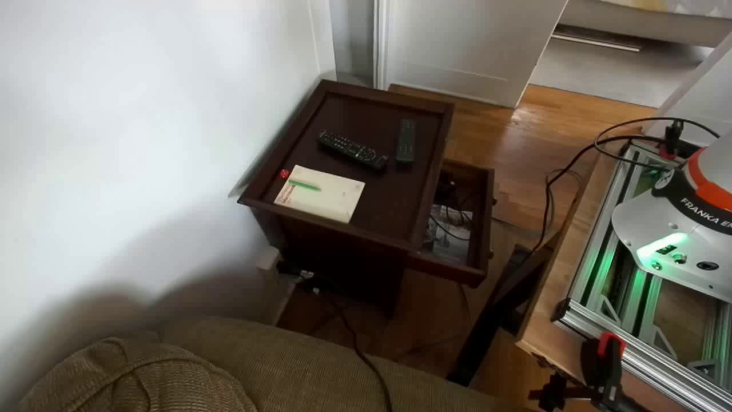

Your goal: Remove the alarm from the drawer and put it on the cabinet

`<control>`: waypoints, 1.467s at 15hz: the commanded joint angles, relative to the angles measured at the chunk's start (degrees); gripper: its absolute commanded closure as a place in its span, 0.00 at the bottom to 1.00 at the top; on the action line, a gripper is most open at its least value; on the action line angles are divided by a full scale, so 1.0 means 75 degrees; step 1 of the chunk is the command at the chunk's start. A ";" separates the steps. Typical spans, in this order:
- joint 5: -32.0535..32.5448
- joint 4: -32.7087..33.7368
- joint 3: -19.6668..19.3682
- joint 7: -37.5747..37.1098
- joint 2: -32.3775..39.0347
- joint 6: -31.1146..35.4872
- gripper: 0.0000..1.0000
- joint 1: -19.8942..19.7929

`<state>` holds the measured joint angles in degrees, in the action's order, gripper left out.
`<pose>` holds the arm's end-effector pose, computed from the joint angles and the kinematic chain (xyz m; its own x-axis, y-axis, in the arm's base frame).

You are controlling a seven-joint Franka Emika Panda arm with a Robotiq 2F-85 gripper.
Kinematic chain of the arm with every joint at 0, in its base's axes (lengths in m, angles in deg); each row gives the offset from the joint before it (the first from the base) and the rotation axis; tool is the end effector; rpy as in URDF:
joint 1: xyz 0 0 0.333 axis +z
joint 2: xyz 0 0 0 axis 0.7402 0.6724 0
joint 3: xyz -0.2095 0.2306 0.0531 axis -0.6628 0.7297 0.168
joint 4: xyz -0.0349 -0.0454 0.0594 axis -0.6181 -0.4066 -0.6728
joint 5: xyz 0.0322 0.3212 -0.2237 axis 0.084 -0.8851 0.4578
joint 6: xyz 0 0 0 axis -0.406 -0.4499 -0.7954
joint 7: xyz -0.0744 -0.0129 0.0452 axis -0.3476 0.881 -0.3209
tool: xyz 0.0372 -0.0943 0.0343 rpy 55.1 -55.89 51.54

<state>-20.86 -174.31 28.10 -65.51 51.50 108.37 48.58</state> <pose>0.3818 -0.1038 0.5875 0.9899 0.1399 0.0235 0.1414 -0.9594 -0.2439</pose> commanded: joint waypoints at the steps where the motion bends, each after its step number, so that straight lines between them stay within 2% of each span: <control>1: -0.0075 0.0021 0.0154 0.0079 0.0036 -0.0027 0.00 -0.0210; 11: -0.0073 0.0020 0.0158 0.0079 0.0036 -0.0026 0.00 -0.0213; 12: -0.0057 -0.0413 0.0254 -0.0028 -0.0115 0.1006 0.00 -0.0264; 15: 0.0007 -0.1324 0.0496 -0.0222 -0.0379 0.2898 0.00 -0.0370; 17: 0.0163 -0.2227 0.0651 -0.0284 -0.0523 0.4229 0.00 -0.0454; 22: 0.0750 -0.4493 0.0927 -0.0668 -0.0132 0.7139 0.00 -0.0706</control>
<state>-18.18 -198.75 33.64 -67.48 50.54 152.33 45.06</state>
